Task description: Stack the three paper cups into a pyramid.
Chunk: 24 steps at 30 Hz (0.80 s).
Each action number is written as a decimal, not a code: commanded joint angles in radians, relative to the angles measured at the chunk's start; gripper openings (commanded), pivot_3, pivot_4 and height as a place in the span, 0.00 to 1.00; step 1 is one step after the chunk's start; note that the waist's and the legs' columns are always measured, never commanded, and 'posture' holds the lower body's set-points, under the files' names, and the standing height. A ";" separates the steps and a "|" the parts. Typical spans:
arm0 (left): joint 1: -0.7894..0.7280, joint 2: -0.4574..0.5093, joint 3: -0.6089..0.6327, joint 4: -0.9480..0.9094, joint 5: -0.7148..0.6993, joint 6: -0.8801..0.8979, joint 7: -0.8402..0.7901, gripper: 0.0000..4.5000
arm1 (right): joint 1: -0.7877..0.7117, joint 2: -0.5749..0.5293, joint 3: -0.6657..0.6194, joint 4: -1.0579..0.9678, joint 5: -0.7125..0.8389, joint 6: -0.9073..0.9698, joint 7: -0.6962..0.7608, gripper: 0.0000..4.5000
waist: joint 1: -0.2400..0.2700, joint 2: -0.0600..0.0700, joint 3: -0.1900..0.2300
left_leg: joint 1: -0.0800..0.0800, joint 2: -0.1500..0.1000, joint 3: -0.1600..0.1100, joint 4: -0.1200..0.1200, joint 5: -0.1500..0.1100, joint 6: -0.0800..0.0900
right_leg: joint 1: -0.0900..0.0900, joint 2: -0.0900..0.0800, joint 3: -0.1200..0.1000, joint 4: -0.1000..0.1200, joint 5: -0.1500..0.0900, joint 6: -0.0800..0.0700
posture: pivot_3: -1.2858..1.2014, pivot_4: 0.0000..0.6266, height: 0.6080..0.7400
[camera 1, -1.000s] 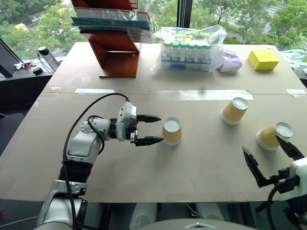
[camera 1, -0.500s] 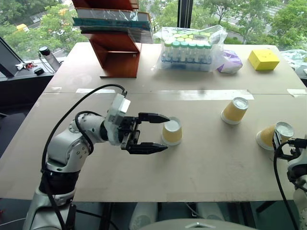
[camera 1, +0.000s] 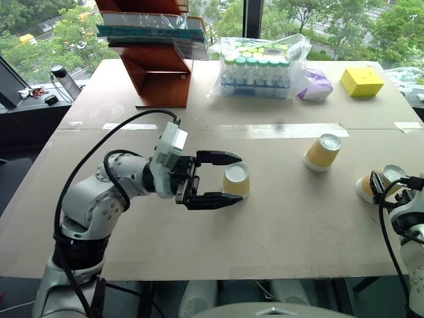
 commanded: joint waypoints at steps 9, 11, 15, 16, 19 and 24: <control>0.175 0.062 0.174 -0.160 -0.133 -0.001 0.053 1.00 | -0.008 -0.092 -0.011 0.000 -0.018 -0.027 0.049 0.49 | 0.001 0.001 0.001 | 0.001 0.000 0.000 -0.001 0.000 0.000 | 0.000 0.000 0.000 0.000 -0.001 -0.001 | 0.52 0.24 1.00; 0.194 0.056 0.191 -0.147 -0.134 -0.003 0.080 1.00 | 0.010 -0.131 0.000 -0.028 -0.013 -0.034 0.096 0.49 | 0.001 0.001 0.001 | 0.001 0.000 0.001 -0.001 0.000 0.000 | 0.000 0.000 0.001 0.000 -0.001 -0.001 | 0.52 0.24 1.00; 0.201 0.032 0.184 0.018 -0.050 -0.062 0.082 1.00 | 0.049 -0.263 0.031 -0.218 0.172 -0.007 0.316 0.49 | 0.001 0.004 0.002 | 0.002 0.000 0.001 -0.001 0.000 0.000 | 0.000 0.000 0.001 0.000 -0.001 -0.001 | 0.52 0.24 1.00; 0.214 0.041 0.185 0.046 -0.029 -0.078 0.059 1.00 | 0.053 -0.303 0.035 -0.271 0.250 0.025 0.361 0.49 | -0.003 0.004 0.002 | 0.002 0.000 0.001 -0.001 0.000 0.000 | 0.001 0.001 0.001 0.000 -0.001 -0.001 | 0.52 0.24 1.00; 0.217 0.061 0.163 0.137 0.035 -0.121 0.004 1.00 | -0.035 -0.460 0.036 -0.365 0.500 0.116 0.390 0.49 | -0.009 0.003 0.003 | 0.004 0.002 0.002 -0.002 0.000 0.000 | 0.001 0.004 0.003 0.000 -0.001 -0.001 | 0.52 0.24 1.00; 0.186 0.062 0.147 0.211 0.090 -0.156 -0.015 1.00 | -0.350 -0.612 0.168 -0.320 0.776 0.193 0.297 0.49 | 0.000 -0.002 0.007 | 0.004 0.003 0.001 -0.001 0.000 0.000 | 0.002 0.002 0.001 -0.002 -0.002 -0.004 | 0.52 0.24 1.00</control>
